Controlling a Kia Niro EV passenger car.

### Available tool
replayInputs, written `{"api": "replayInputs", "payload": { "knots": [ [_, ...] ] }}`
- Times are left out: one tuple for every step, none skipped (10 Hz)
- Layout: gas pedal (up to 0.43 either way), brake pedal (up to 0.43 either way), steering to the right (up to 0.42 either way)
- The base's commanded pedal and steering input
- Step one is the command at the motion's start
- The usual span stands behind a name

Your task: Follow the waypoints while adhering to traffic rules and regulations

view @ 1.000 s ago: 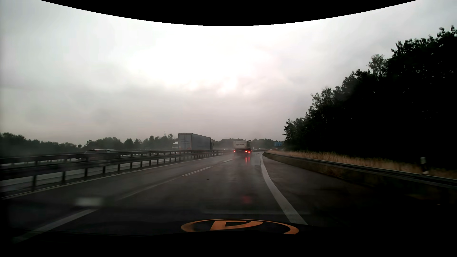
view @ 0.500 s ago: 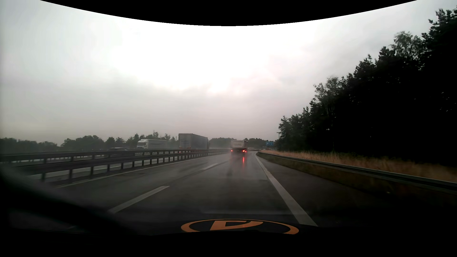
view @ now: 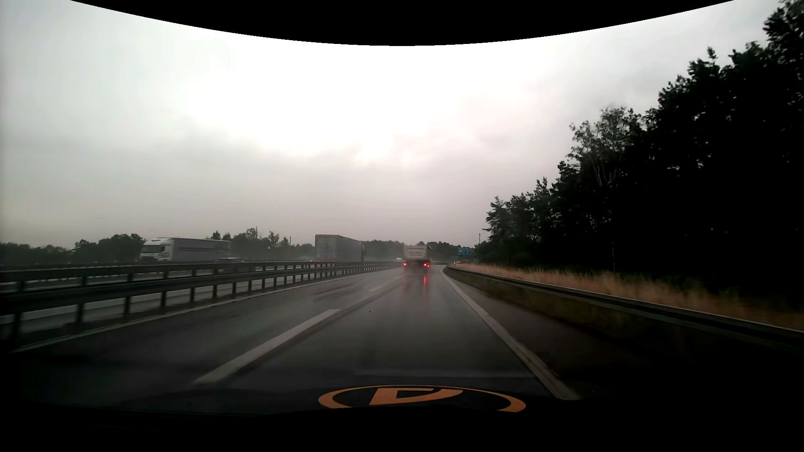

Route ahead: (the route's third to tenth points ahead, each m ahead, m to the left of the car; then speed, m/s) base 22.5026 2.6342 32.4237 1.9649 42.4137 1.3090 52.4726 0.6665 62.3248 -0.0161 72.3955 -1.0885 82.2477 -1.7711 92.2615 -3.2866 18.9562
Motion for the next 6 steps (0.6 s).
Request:
{"api": "replayInputs", "payload": {
  "knots": [
    [0.138,0.000,0.012],
    [0.130,0.000,0.011],
    [0.130,0.000,0.010],
    [0.118,0.000,0.007],
    [0.110,0.000,0.007],
    [0.110,0.000,0.004]
  ]
}}
